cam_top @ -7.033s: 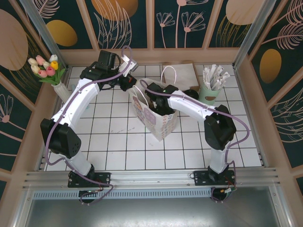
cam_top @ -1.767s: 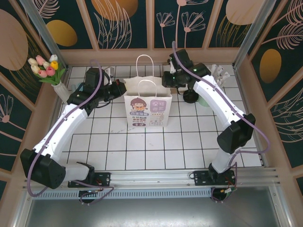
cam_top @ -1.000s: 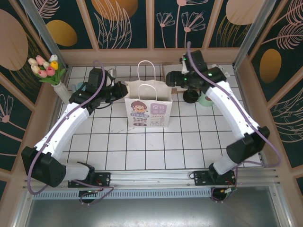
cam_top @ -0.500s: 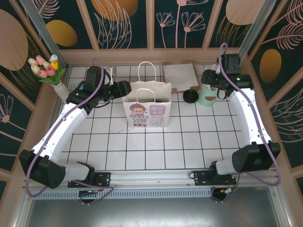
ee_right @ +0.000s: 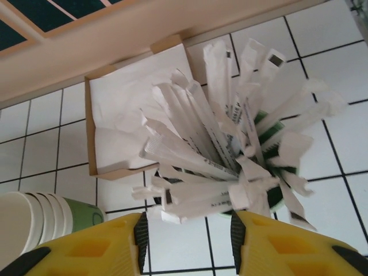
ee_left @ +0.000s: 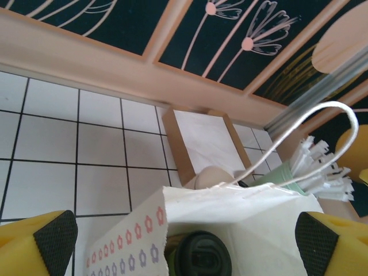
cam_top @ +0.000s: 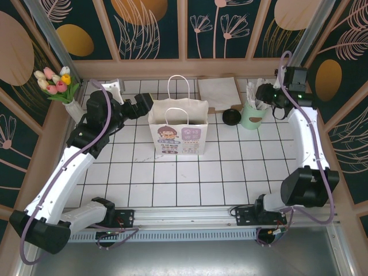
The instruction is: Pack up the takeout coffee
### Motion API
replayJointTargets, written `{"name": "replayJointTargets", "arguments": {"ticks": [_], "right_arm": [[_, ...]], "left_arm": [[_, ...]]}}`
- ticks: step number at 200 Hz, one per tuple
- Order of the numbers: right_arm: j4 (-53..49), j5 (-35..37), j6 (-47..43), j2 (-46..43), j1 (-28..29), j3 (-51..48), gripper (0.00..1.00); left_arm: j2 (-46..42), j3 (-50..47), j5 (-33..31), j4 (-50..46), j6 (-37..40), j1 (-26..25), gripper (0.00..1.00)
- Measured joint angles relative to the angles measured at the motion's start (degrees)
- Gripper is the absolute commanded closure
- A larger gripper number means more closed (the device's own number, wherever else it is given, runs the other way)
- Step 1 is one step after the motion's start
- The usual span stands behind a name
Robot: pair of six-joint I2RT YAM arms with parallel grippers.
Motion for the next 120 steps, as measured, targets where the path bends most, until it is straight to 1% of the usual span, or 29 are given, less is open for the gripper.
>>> {"name": "replayJointTargets", "arguments": {"ticks": [12,33,72,90,120], "right_arm": [[0.04,-0.90,0.02,1.99,0.07,1.44,0.58],[0.04,-0.48,0.17,5.16,0.28,3.34,0.60],[-0.98,3.72,0.22,8.55,0.22,7.34,0.63],[-1.09,4.20,-0.17,9.97,0.22,9.49,0.65],[-2.14,5.31,-1.14,12.83,0.44,12.61,0.66]], "left_arm": [[0.11,-0.42,-0.46,0.48,-0.20,0.00,0.01],[0.13,-0.50,-1.09,1.18,-0.28,0.00,0.02],[0.13,-1.01,-1.42,1.33,-0.59,0.00,0.02],[0.13,-1.33,-1.42,1.31,-0.66,0.00,0.02],[0.13,-1.81,-1.44,1.57,-0.87,0.00,0.02]]}}
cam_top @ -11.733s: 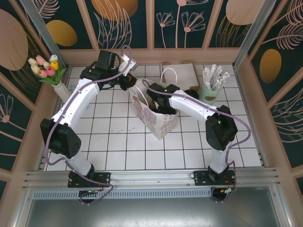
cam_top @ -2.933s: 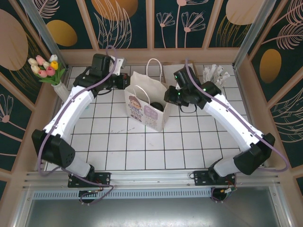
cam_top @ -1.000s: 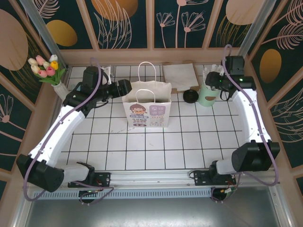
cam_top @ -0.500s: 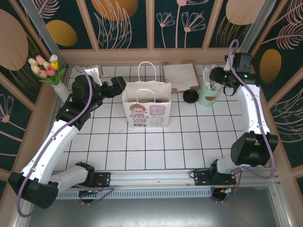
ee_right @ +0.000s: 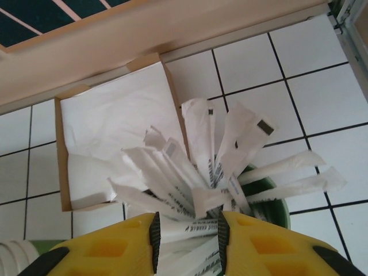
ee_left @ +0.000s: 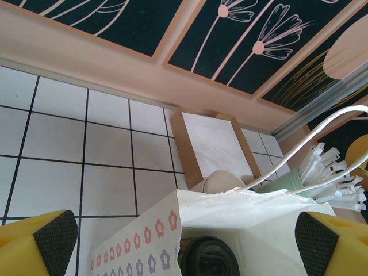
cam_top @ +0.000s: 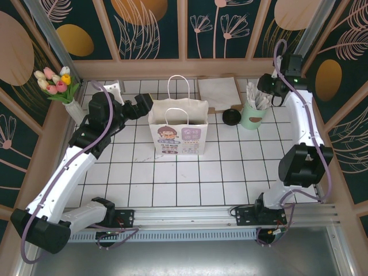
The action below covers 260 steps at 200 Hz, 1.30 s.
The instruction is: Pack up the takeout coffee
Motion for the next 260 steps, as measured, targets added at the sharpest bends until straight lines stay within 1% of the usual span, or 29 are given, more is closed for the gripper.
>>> {"name": "replayJointTargets", "arguments": {"ticks": [23,55,71,91,101,121,136,152,183,215,232,260], "right_arm": [[-1.14,2.38,-0.61,2.93,0.85,2.82,0.67],[-2.73,5.81,-1.86,6.19,2.67,5.81,0.70],[-3.26,7.17,-2.27,7.34,3.28,6.62,0.75],[-3.67,8.74,-2.95,8.31,3.52,7.10,0.78],[-4.00,9.53,-3.06,8.59,3.56,7.19,0.81],[-4.37,11.04,-3.04,8.66,3.61,7.19,0.92],[-4.42,12.00,-3.43,8.66,3.74,7.32,0.97],[-4.46,13.22,-3.76,8.59,4.28,7.74,1.00],[-4.48,15.93,-4.76,7.69,6.19,9.46,1.00],[-5.20,17.81,-5.07,3.37,9.35,10.47,1.00],[-6.23,18.14,-5.03,0.24,11.89,11.93,1.00],[-7.23,16.26,-4.94,-5.84,15.89,14.67,1.00]], "left_arm": [[0.00,-0.33,0.00,0.11,-0.02,0.00,0.02],[0.00,-0.35,-0.07,0.11,-0.02,0.00,0.02],[0.00,-0.35,-0.07,0.11,0.00,0.00,0.02],[-0.02,-0.35,-0.20,0.11,0.00,0.00,0.01],[-0.04,-0.37,-0.22,0.11,0.00,0.00,0.02],[-0.22,-0.39,-0.42,0.11,0.00,0.00,0.02],[-0.33,-0.39,-0.46,0.11,0.02,0.00,0.01],[-0.42,-0.39,-0.44,0.11,0.02,0.00,0.01],[-0.42,-0.39,-0.39,0.13,0.00,0.00,0.02],[-0.42,-0.42,-0.76,0.13,-0.26,0.00,0.02],[-0.42,-0.42,-2.51,0.00,-1.01,0.00,0.02],[0.15,-0.39,-8.28,-1.57,-3.34,0.00,0.02]]}}
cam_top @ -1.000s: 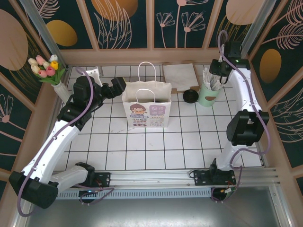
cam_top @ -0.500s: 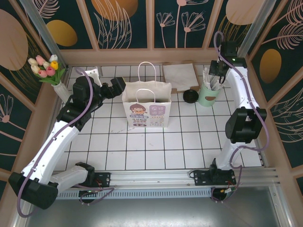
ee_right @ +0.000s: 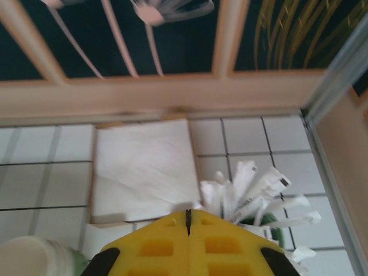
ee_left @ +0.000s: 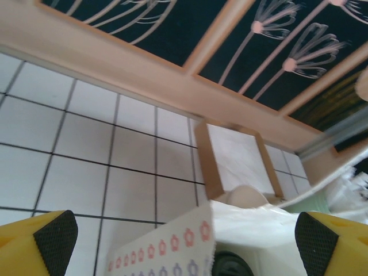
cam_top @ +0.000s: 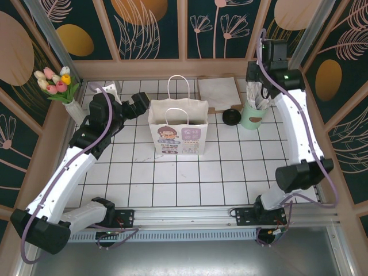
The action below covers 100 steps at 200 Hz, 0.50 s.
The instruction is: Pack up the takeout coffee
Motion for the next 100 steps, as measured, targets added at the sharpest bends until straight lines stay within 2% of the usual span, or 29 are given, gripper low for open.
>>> {"name": "replayJointTargets", "arguments": {"ticks": [45,100], "right_arm": [[-0.90,-11.06,0.59,-11.87,0.28,2.08,1.00],[-4.79,-32.22,2.60,-16.41,0.28,3.61,1.00]], "left_arm": [[2.73,0.00,-8.26,-2.84,-3.89,0.35,0.01],[5.22,-1.31,-9.57,-2.97,-6.82,0.44,0.02]]}}
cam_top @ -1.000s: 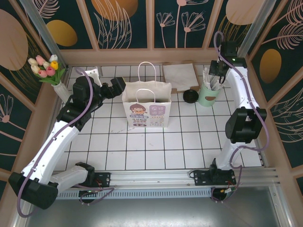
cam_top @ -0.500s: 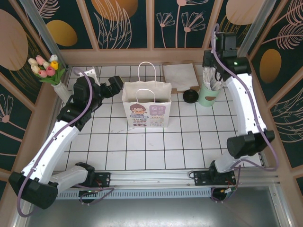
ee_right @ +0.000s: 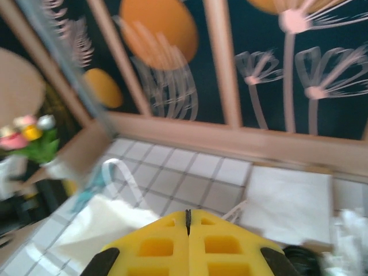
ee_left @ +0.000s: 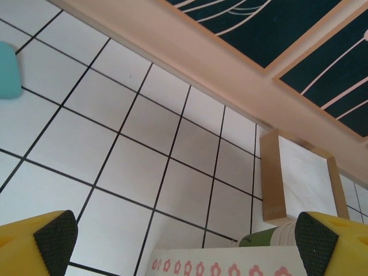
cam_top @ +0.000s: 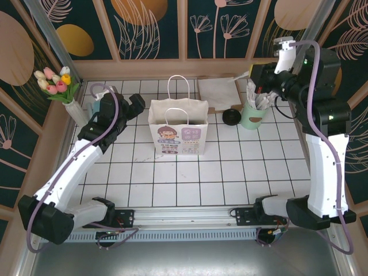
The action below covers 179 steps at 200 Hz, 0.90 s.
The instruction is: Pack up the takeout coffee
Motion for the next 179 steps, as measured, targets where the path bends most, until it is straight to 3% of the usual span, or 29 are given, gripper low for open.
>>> {"name": "replayJointTargets", "arguments": {"ticks": [43,85,119,179], "right_arm": [[0.55,-16.63,3.15,-0.57,0.02,-2.51,1.00],[9.64,-25.99,8.92,-1.81,1.07,-12.85,1.00],[18.01,-26.93,12.50,0.92,7.58,-21.18,1.00],[31.21,-19.43,14.60,8.72,20.00,-27.93,1.00]], "left_arm": [[0.98,-0.42,1.01,-0.11,-0.96,0.00,0.01],[2.27,-1.07,2.97,-0.04,-1.75,0.00,0.02],[3.72,-1.92,5.22,0.02,-2.62,0.00,0.01],[4.00,-3.43,9.44,1.22,-4.13,0.00,0.02]]}}
